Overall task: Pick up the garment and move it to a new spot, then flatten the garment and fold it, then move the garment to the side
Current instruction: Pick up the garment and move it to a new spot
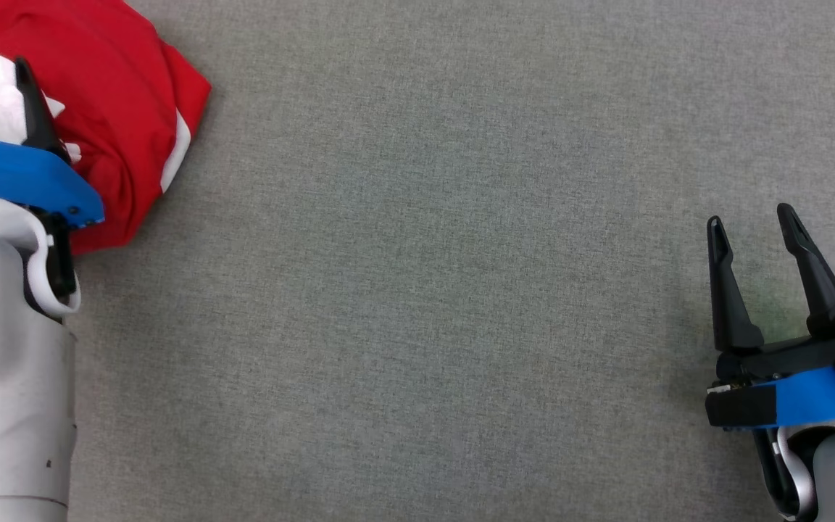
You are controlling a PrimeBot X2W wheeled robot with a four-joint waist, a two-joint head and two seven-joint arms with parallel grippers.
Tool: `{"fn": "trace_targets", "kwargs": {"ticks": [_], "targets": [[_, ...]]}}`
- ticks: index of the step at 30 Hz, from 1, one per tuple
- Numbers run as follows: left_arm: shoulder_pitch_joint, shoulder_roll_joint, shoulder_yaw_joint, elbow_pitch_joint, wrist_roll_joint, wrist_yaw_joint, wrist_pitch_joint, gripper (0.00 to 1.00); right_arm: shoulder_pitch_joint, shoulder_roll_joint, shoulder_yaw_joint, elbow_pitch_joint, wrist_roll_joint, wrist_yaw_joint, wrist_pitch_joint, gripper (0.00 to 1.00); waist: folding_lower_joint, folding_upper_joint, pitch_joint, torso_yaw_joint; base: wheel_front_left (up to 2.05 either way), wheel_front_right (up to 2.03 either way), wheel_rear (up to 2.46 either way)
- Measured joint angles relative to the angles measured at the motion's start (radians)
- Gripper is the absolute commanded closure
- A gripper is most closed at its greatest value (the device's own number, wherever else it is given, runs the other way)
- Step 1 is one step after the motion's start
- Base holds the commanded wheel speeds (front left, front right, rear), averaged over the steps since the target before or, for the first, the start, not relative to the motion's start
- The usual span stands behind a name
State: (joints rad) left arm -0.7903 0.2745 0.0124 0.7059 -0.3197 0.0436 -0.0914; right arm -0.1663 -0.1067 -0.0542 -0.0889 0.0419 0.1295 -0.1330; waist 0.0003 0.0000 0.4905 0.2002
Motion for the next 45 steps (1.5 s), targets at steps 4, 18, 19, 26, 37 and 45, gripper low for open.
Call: {"fn": "trace_targets", "kwargs": {"ticks": [4, 18, 19, 26, 37, 45], "targets": [[-0.002, -0.024, -0.017, 0.115, -0.016, -0.015, 0.045, 0.0, -0.008, 0.0, 0.002, -0.01, 0.0, 0.0, 0.004, 0.0, -0.0002, 0.0001, 0.006, -0.003, 0.0, 0.0, 0.0], [-0.037, -0.018, -0.03, 0.338, -0.049, -0.075, 0.05, 1.0, -0.009, 0.009, 0.014, 0.011, 0.006, 0.0, -0.001, 0.0, -0.0003, 0.0, -0.057, -0.028, 0.0, 0.0, 0.0], [-0.042, -0.012, -0.033, 0.34, -0.046, -0.076, 0.034, 1.0, -0.007, 0.012, 0.014, 0.016, 0.007, 0.0, -0.002, 0.0, -0.0003, 0.0, -0.067, -0.03, 0.0, 0.0, 0.0], [-0.103, 0.026, -0.06, 0.293, -0.012, -0.079, -0.1, 1.0, 0.009, 0.034, 0.021, 0.067, 0.022, 0.0, -0.036, 0.0, -0.0004, 0.0, -0.146, -0.054, 0.0, 0.0, 0.0], [-0.208, 0.021, -0.147, -0.028, 0.062, -0.089, -0.157, 1.0, 0.031, 0.053, 0.029, 0.142, 0.066, 0.0, -0.08, 0.0, -0.0004, 0.0, -0.242, -0.164, 0.0, 0.0, 0.0], [-0.239, -0.046, -0.242, -0.324, 0.094, -0.088, -0.066, 1.0, 0.034, 0.056, 0.045, 0.198, 0.135, 0.0, -0.113, 0.0, -0.0004, 0.0, -0.254, -0.319, 0.0, 0.0, 0.0]]}}
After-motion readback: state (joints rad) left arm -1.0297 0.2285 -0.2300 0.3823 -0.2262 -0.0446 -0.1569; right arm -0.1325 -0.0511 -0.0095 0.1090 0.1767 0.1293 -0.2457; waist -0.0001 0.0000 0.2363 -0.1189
